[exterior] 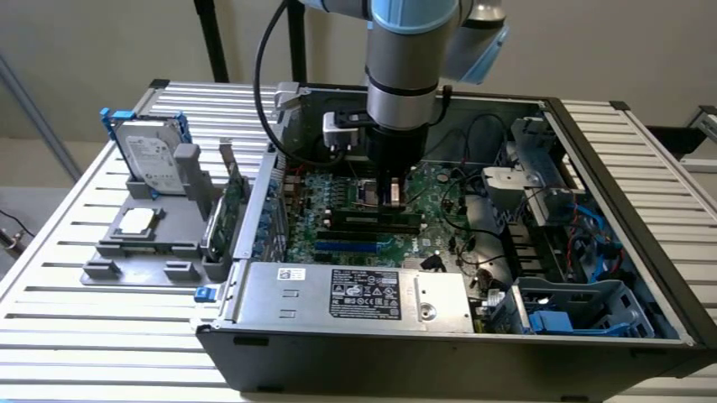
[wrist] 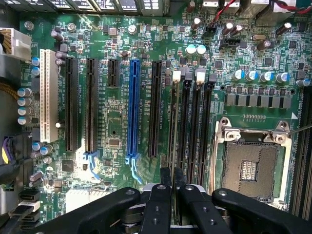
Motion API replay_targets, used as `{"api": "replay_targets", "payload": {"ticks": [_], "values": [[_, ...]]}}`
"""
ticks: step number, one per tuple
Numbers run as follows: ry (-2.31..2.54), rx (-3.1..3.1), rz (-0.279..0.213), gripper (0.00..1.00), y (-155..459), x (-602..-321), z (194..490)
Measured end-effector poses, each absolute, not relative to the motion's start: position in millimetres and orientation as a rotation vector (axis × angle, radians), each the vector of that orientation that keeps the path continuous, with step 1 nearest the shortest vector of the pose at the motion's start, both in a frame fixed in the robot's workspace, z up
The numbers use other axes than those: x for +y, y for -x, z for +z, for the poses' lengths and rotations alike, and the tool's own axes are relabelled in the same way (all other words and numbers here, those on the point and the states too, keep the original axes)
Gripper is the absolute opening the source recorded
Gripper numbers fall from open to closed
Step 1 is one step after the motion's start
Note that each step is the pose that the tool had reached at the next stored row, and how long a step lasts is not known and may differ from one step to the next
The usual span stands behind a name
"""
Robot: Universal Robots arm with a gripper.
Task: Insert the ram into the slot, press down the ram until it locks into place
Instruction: 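Insert the ram into the slot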
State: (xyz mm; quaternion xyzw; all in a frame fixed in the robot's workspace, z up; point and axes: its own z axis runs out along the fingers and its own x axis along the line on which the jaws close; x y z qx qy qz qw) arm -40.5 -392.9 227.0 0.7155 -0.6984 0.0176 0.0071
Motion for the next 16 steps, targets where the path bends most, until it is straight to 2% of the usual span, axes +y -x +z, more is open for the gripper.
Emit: {"api": "replay_targets", "payload": {"ticks": [16], "values": [[-2.236, -2.187, 0.061, 0.14, 42.7, -390.8, 223.0]]}}
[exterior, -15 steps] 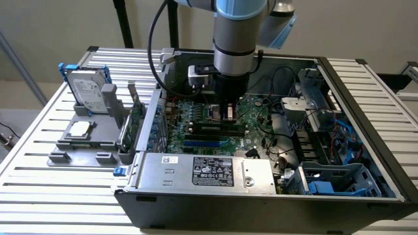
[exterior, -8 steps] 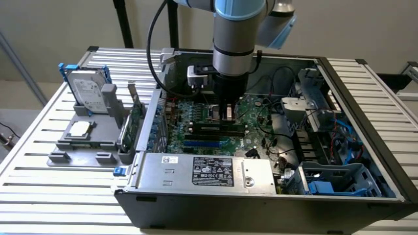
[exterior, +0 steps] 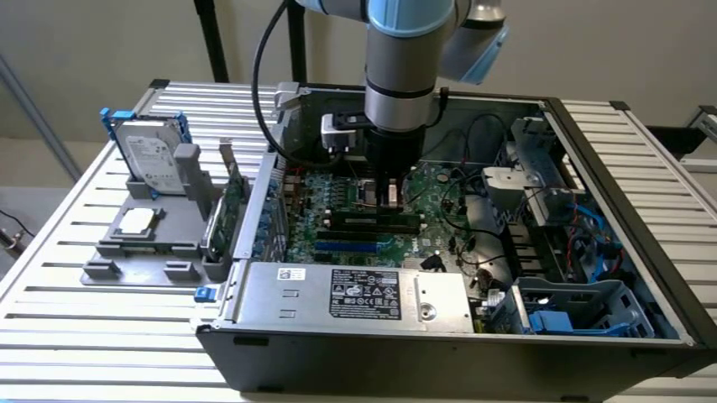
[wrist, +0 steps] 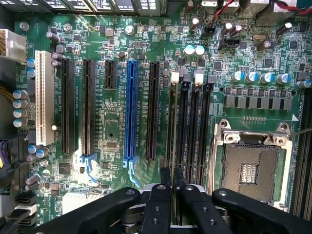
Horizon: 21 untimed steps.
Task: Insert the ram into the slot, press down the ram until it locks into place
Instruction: 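Insert the ram into the slot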
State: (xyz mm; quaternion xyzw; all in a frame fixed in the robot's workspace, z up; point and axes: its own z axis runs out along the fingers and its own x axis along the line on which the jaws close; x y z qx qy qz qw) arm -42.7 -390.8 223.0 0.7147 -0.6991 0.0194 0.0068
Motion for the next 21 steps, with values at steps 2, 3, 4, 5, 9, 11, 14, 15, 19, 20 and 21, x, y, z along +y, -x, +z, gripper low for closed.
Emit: {"api": "replay_targets", "payload": {"ticks": [2, 3, 4, 5, 9, 11, 14, 15, 19, 20, 21], "values": [[-2.236, -2.187, 0.062, 0.15, 42.7, -390.8, 222.5], [-2.236, -2.187, 0.062, 0.15, 42.7, -390.9, 222.6], [-2.235, -2.186, 0.063, 0.15, 42.7, -390.9, 223.0], [-2.236, -2.187, 0.062, 0.22, 42.7, -390.8, 225.1], [-2.235, -2.186, 0.061, 0.22, 43.2, -390.8, 238.0], [-2.234, -2.185, 0.059, 0.22, 43.9, -390.8, 243.4], [-2.232, -2.183, 0.054, 0.2, 44.8, -390.8, 249.0], [-2.232, -2.182, 0.053, 0.13, 44.9, -390.8, 249.9], [-2.232, -2.182, 0.052, 0.11, 45.3, -390.8, 250.0], [-2.231, -2.182, 0.052, 0.11, 45.4, -390.8, 250.1], [-2.231, -2.182, 0.052, 0.11, 45.4, -390.8, 250.1]]}}
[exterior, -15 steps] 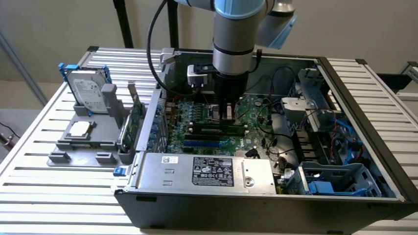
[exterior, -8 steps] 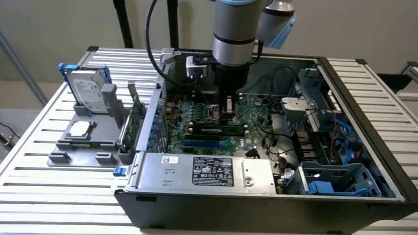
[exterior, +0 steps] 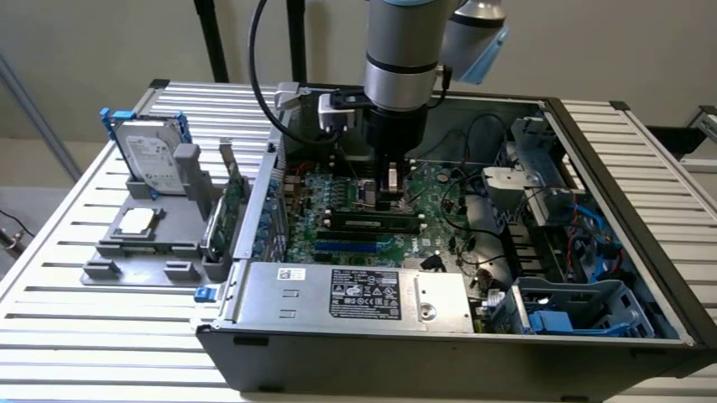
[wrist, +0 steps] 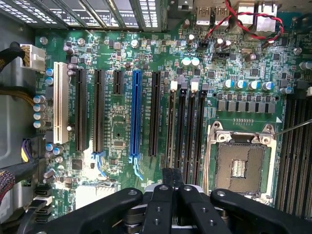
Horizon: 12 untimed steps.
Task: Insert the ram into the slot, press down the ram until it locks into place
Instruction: 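Press down the ram until it locks into place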
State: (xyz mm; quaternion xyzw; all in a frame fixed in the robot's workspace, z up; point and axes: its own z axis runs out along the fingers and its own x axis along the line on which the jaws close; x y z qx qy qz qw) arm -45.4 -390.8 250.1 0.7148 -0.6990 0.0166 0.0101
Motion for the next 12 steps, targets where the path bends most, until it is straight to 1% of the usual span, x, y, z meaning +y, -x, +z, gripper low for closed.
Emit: {"api": "replay_targets", "payload": {"ticks": [12], "values": [[-2.231, -2.182, 0.052, 0.11, 45.4, -390.8, 248.6]]}}
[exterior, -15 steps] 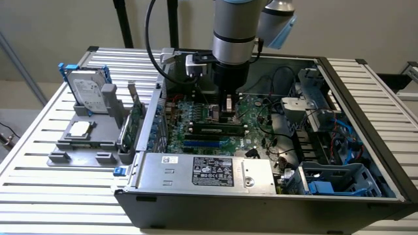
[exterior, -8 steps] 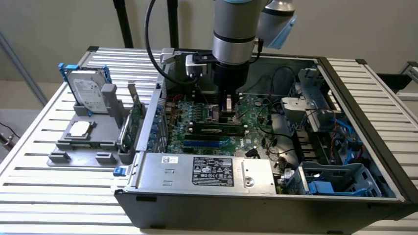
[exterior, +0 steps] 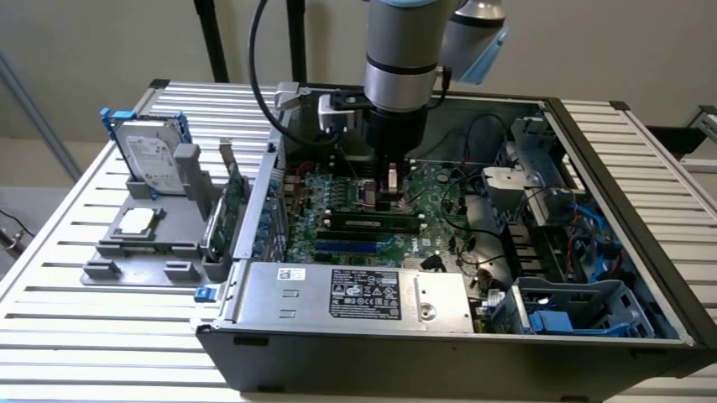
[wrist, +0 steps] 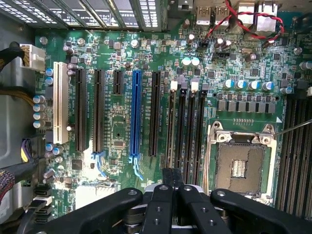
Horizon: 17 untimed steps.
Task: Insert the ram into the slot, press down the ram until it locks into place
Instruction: 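Press down the ram until it locks into place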
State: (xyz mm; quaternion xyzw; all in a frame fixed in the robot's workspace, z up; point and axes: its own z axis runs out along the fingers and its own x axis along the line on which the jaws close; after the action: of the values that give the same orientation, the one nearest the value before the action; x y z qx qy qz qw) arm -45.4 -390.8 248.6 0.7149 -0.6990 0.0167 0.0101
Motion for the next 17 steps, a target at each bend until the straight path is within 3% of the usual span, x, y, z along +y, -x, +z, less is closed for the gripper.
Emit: {"api": "replay_targets", "payload": {"ticks": [17], "values": [[-2.217, -2.18, 0.053, 0.11, 46.4, -387.1, 233.0]]}}
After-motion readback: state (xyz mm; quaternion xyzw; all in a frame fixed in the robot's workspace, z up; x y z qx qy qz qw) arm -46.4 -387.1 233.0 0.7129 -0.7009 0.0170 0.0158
